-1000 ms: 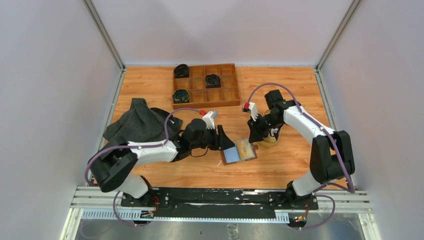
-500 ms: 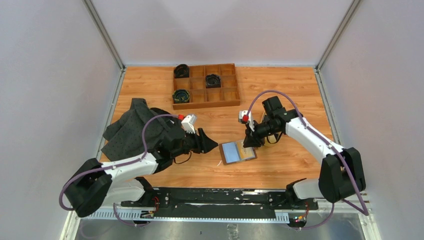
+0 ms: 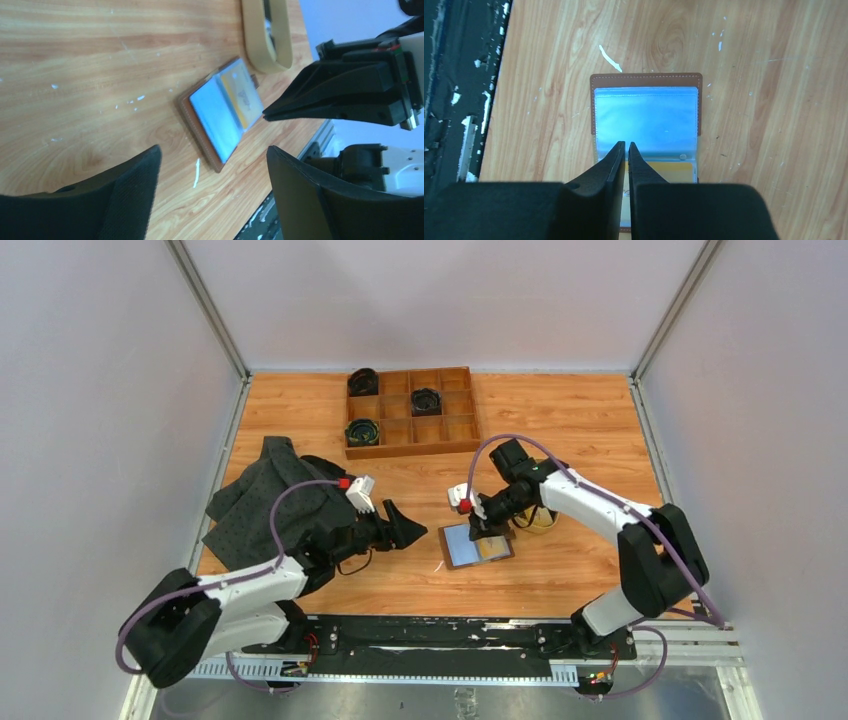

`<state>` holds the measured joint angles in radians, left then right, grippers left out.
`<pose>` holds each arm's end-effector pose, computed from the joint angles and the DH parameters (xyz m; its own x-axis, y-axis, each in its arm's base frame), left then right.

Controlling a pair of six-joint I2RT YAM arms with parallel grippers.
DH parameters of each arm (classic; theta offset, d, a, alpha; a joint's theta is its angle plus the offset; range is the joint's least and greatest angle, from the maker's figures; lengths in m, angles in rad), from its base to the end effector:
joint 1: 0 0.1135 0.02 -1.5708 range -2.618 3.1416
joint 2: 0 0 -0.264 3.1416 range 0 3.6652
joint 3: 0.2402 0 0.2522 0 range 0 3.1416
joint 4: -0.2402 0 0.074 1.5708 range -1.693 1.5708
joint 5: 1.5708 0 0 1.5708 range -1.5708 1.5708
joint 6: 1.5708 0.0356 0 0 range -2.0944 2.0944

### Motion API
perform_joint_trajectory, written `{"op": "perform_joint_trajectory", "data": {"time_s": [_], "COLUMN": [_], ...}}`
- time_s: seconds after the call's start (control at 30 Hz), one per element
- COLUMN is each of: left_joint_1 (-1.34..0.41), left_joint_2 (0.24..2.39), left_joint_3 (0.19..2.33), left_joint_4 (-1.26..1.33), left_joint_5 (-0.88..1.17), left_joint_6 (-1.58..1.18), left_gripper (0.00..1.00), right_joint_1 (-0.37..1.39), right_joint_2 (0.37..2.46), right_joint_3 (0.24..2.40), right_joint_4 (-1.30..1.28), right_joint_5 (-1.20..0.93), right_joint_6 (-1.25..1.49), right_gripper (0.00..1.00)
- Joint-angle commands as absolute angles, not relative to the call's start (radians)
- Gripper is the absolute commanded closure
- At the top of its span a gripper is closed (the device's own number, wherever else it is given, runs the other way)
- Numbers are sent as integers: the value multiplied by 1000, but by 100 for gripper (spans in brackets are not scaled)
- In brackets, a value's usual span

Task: Put the credit cards into the card holder
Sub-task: Insert the credit card into the card holder.

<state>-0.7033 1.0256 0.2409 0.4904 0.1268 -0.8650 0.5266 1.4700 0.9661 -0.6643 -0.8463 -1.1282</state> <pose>0.1523 -0.1350 0.1769 -0.7020 -0.3946 -0.5928 0.3076 0.5828 -0.7522 0.2245 0.1613 0.2206 0.1895 -0.5826 -0.7904 -0.9701 -0.2356 -0.0590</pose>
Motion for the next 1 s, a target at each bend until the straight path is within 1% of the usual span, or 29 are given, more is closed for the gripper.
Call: {"op": "perform_joint_trajectory", "data": {"time_s": [0.0,0.17,0.3,0.6,0.83,0.97], "left_joint_1": [-699,-705,-710,-730,-730,-730], "left_joint_2": [1161,1351,1468,1600,1609,1615], "left_joint_3": [236,255,257,290,286,297], "left_joint_4": [643,841,965,973,992,995], "left_joint_5": [207,276,289,288,285,296], "left_joint_6": [-928,-988,-1026,-1046,-1049,-1049], "left_gripper": [24,38,42,42,42,41], "right_joint_1": [569,585,611,632,631,624], "right_joint_2": [1538,1600,1636,1662,1625,1612], "right_joint_3": [990,990,980,976,960,959], "right_joint_4": [-623,-602,-586,-584,-587,-592], "right_joint_5": [-753,-680,-650,-498,-424,-426], "right_joint_6": [-1084,-1036,-1026,-1012,-1014,-1008], "right_gripper": [91,92,93,94,95,95]}}
